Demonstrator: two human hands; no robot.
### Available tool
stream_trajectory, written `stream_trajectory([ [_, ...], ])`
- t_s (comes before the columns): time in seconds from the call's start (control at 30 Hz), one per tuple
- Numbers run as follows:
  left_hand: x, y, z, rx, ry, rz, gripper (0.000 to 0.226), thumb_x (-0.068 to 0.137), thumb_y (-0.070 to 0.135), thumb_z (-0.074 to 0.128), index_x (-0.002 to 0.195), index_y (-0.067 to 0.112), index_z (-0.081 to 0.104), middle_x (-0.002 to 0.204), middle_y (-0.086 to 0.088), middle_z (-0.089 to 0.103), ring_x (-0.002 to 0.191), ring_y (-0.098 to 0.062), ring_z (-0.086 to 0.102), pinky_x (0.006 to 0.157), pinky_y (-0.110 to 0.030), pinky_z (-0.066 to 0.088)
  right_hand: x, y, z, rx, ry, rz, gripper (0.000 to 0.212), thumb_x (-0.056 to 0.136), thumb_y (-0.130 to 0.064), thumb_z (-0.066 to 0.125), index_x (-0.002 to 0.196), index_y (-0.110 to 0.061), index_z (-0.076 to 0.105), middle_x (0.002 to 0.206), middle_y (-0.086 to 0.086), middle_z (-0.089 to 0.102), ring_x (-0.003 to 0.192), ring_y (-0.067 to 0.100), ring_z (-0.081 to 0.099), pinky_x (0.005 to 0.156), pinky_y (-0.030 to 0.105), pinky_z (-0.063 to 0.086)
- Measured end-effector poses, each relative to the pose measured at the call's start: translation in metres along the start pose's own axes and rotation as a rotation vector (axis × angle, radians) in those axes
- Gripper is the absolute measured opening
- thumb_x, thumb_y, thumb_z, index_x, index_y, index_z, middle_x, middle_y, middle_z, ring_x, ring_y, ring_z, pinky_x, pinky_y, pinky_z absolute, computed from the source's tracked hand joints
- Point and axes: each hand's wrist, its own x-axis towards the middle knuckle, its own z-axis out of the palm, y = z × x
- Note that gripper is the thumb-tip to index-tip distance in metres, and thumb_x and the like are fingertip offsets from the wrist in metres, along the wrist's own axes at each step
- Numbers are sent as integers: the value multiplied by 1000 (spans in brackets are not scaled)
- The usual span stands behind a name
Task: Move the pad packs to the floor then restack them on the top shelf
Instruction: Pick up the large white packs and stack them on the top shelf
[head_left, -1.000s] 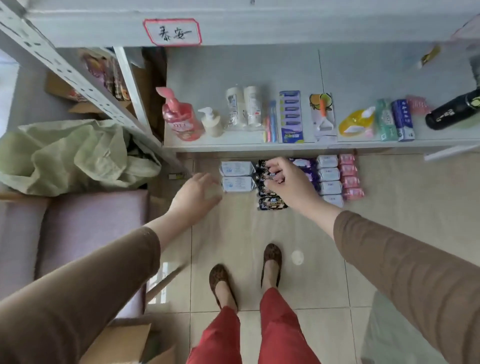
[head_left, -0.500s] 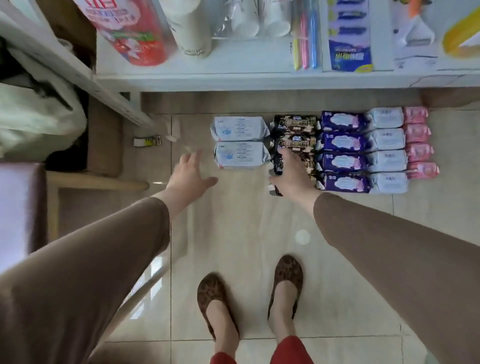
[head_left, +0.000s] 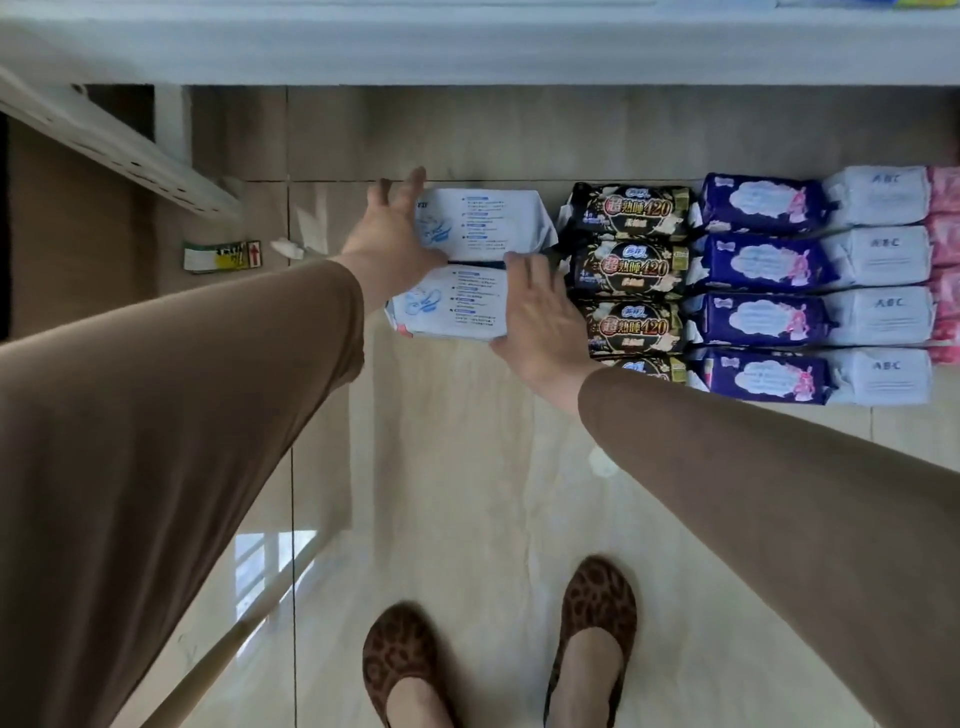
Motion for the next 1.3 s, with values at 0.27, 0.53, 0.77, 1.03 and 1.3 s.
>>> stream_trajectory([
  [0.27,20,-3,23,33,-42,46,113,68,31,86,152,34,11,158,-7,8,131,-39,45,97,-39,47,-8,-8,35,218,-70,43,77,71,-21,84,132,-17,36,130,6,43,106,32,60,73,41,52],
  [0.53,-56,-17,-13,-118,30,92,88,61,30,91,133,23,41,124,-3,41,97,-21,52,81,-32,46,-63,-17,-10,407,-245,14,73,66,-35,85,119,-16,40,126,2,50,104,28,60,65,34,39],
  [0.77,-209,12,-160,-79,45,115,86,56,48,89,126,26,45,108,9,48,94,-15,55,69,-30,44,-173,-28,-200,527,-363,-43,77,64,-41,87,119,-29,35,108,-7,59,89,15,62,69,31,53],
  [1.03,-387,106,-391,-178,120,250,89,58,59,81,132,44,35,115,13,58,96,-15,63,83,-36,54,-271,-73,-494,747,-216,-27,86,55,-51,91,124,-52,39,114,-37,57,90,-2,65,68,12,50],
  [1.3,-483,202,-564,-255,258,372,82,54,64,77,123,41,40,106,13,64,85,-12,65,67,-29,48,-324,-110,-684,988,67,-130,74,62,-32,94,125,-35,56,117,-14,68,105,9,67,84,27,56],
])
